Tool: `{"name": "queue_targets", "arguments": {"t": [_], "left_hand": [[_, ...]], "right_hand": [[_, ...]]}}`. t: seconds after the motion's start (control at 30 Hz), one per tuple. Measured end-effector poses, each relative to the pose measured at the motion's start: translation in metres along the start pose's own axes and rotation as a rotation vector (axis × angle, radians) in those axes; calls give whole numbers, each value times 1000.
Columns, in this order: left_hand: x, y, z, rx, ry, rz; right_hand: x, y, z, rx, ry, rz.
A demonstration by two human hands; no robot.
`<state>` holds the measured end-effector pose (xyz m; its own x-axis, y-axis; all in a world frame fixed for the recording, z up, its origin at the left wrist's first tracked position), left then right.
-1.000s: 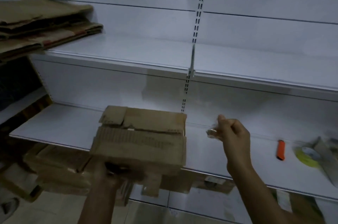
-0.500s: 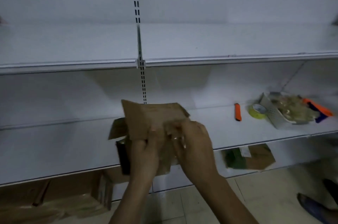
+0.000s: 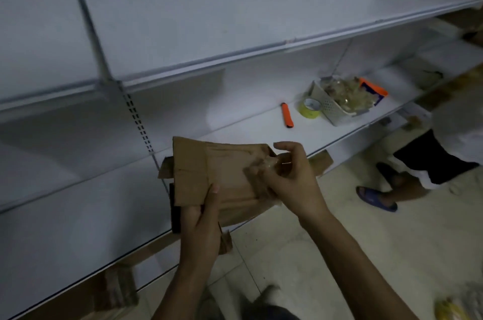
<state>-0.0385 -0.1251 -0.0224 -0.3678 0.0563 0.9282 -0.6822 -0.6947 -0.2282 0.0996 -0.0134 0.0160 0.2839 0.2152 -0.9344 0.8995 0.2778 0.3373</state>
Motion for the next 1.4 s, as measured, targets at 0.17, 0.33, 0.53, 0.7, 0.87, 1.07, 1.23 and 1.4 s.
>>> {"name": "queue_targets", "arguments": {"t": [0.17,0.33,0.53,0.7,0.87,1.07,1.23,1.4], "left_hand": [[-12,-43,-4,-69,42,-18],[-13,-91,-17,-74,75,-38],[-37,-195,-18,-95,45,-145],[-63,-272,-22,27,23,-122],[-73,-314,-32,182,-66,-116],[-61,-335,-72,278,-176,-57],[-70,-373,-122,318,-182,-96],[-69,-426,-147,249,-148,-261]], "right_hand": [[12,49,4,141,309,511],[38,84,-1,-79,297,525],[96,201,-45,79,-52,-115],[127,301,-69,99,-145,-319],[159,344,-119,105,-191,-438],[207,345,-209,126,-152,-221],[263,371,-284,240,-23,194],[303,407,-342,209,30,519]]}}
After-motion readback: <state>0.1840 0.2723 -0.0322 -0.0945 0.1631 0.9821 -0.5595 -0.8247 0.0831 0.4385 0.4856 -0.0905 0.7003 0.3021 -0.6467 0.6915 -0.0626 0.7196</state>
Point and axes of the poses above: each hand's wrist, its own z-axis away from the middle knuckle, its own y-axis out of the back of the hand, x = y × z, the point moved 6 cm from there along -z, towards the middle knuckle, and after that the axes turned 7 degrees about y, right-handed, at the moved point
